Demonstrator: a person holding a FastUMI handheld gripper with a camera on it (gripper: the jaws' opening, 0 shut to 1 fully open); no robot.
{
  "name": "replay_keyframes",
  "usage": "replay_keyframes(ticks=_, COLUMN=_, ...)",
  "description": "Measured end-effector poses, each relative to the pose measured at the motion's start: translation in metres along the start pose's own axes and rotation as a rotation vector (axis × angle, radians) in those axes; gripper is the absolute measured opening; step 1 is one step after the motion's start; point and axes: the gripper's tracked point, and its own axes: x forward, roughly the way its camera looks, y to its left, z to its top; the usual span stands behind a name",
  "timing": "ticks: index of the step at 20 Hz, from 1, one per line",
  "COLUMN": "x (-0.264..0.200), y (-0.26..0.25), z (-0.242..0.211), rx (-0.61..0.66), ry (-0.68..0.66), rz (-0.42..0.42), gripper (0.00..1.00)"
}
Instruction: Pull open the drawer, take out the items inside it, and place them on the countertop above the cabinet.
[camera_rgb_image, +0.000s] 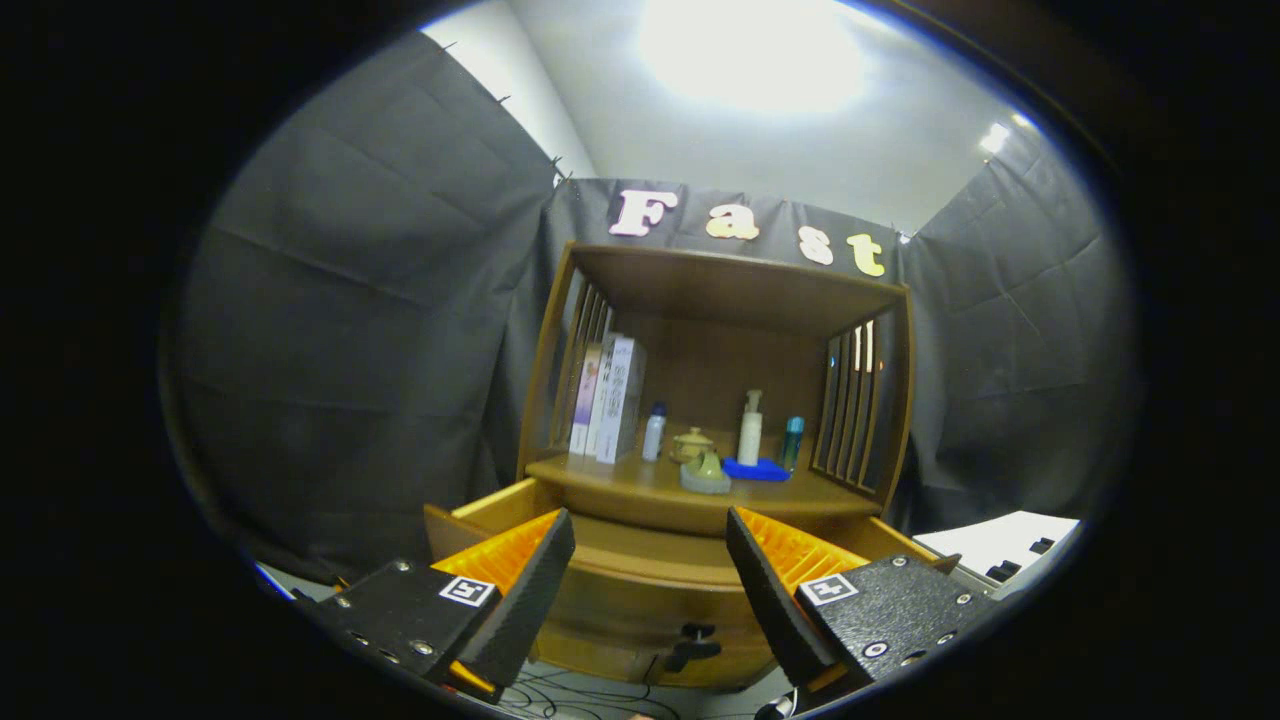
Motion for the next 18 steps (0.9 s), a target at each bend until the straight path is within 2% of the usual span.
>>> replay_keyframes(ticks=2, x=0.0, y=0.007, z=-0.03, rx=-0.017, ry=0.044, rz=0.004, gripper=0.95)
replay_keyframes(ticks=6, x=0.006, y=-0.004, z=-0.073, rx=0.006, ry=0.108, rz=-0.044, gripper=0.95)
replay_keyframes(ticks=10, x=0.019, y=-0.021, z=-0.092, rx=0.042, ry=0.127, rz=-0.088, gripper=0.95)
replay_keyframes(ticks=18, x=0.052, y=-0.041, z=-0.118, rx=0.123, ry=0.164, rz=-0.107, gripper=0.95)
